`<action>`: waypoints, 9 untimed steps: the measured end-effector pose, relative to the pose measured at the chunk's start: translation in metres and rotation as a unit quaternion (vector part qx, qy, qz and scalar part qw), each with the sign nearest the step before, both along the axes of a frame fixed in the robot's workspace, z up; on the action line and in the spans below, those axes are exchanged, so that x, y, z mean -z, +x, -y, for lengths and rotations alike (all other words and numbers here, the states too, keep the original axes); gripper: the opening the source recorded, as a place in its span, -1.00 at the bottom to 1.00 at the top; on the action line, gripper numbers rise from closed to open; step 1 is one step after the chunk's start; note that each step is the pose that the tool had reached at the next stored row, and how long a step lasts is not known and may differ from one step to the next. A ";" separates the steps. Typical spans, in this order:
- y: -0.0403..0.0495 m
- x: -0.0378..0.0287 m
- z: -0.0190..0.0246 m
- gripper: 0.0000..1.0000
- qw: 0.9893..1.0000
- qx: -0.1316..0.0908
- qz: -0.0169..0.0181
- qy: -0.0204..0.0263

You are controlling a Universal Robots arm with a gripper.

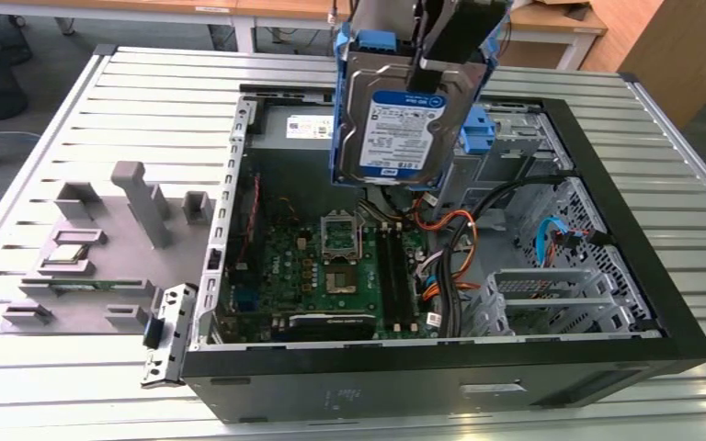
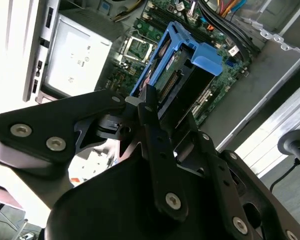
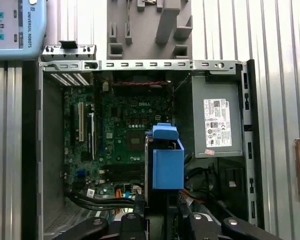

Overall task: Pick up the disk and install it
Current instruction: 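Pick up the disk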

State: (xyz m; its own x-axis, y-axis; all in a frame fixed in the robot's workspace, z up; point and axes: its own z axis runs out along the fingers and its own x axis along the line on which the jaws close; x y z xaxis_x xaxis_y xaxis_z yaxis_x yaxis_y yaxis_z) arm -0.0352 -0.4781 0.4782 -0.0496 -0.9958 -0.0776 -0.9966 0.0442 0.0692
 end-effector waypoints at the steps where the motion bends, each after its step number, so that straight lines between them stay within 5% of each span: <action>1: 0.0000 0.0001 0.0028 -0.30 1.000 0.000 0.000 0.000; 9: 0.0000 0.0013 0.0190 -0.30 1.000 0.000 0.000 0.000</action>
